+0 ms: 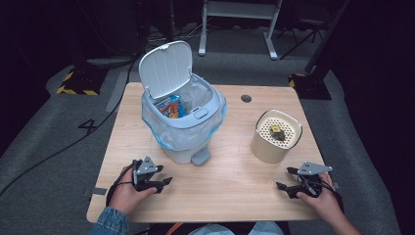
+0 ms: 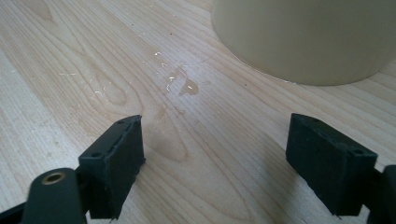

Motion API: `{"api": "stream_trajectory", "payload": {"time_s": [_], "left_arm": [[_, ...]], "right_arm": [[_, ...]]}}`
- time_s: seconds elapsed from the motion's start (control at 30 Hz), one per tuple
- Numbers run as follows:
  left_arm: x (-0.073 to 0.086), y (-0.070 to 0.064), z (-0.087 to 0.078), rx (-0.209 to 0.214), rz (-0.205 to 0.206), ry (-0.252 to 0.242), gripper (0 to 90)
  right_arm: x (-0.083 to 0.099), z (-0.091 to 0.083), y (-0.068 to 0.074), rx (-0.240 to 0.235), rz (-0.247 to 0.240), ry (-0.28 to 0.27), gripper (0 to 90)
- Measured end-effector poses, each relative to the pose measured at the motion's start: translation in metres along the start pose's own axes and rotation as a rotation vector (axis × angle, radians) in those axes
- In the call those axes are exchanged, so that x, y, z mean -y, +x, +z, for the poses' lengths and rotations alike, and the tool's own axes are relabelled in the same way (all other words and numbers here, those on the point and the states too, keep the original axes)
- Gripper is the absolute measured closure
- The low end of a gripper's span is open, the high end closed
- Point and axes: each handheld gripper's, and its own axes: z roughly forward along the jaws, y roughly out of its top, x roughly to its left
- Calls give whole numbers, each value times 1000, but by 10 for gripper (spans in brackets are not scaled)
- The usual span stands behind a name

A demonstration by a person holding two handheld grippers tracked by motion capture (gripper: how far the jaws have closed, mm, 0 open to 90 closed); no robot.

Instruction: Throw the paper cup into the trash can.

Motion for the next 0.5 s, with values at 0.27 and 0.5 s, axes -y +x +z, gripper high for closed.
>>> {"api": "stream_trajectory", "payload": {"time_s": [0.27, 0.5], "left_arm": [[-29, 8, -39, 20, -33, -118, 419], [-62, 16, -76, 27, -21, -172, 418]], "right_arm": [[0, 0, 0, -1, 0, 0, 196], [0, 0, 0, -1, 2, 0, 197]]}}
